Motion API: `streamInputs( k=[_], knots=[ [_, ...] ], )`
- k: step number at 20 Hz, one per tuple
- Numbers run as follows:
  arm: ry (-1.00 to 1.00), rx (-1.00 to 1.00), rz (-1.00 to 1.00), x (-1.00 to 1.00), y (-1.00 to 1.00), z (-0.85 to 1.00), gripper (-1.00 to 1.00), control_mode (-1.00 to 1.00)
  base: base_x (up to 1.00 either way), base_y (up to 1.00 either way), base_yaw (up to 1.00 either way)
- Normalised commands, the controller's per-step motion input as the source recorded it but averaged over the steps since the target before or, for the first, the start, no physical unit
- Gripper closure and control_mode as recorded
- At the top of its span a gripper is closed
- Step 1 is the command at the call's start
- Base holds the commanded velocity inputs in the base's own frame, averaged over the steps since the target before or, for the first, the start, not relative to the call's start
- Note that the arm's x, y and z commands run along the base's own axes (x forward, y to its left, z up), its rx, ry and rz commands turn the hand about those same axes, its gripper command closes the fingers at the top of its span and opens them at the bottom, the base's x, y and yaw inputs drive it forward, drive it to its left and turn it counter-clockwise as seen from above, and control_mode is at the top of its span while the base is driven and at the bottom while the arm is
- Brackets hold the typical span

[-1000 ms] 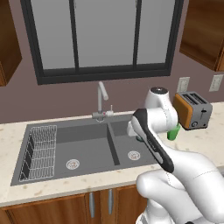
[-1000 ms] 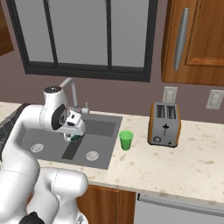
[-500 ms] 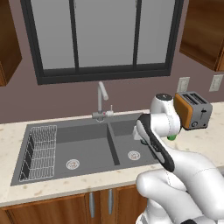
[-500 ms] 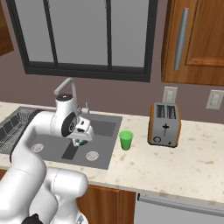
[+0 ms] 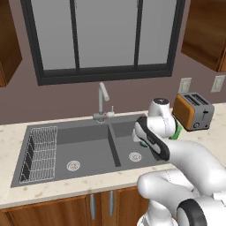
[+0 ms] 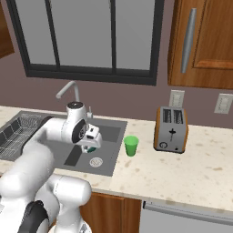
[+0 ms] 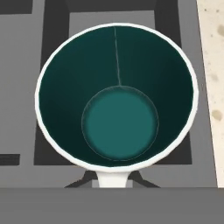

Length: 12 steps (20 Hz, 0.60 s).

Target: Move any existing items from the left basin to the right basin for drying. Then move the cup from the counter to the left basin of the sink for washing.

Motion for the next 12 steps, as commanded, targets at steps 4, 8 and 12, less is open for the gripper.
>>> streamInputs(
  k=[4, 8, 12],
  knots=[
    [0.11, 0.0, 0.0, 0.51, 0.0, -0.21, 1.0, -1.0, 0.0, 0.0, 0.0],
    [0.1, 0.0, 0.0, 0.44, 0.0, -0.21, 1.0, -1.0, 0.0, 0.0, 0.0],
    [0.07, 0.0, 0.0, 0.35, 0.0, -0.25, 1.0, -1.0, 0.0, 0.0, 0.0]
  ],
)
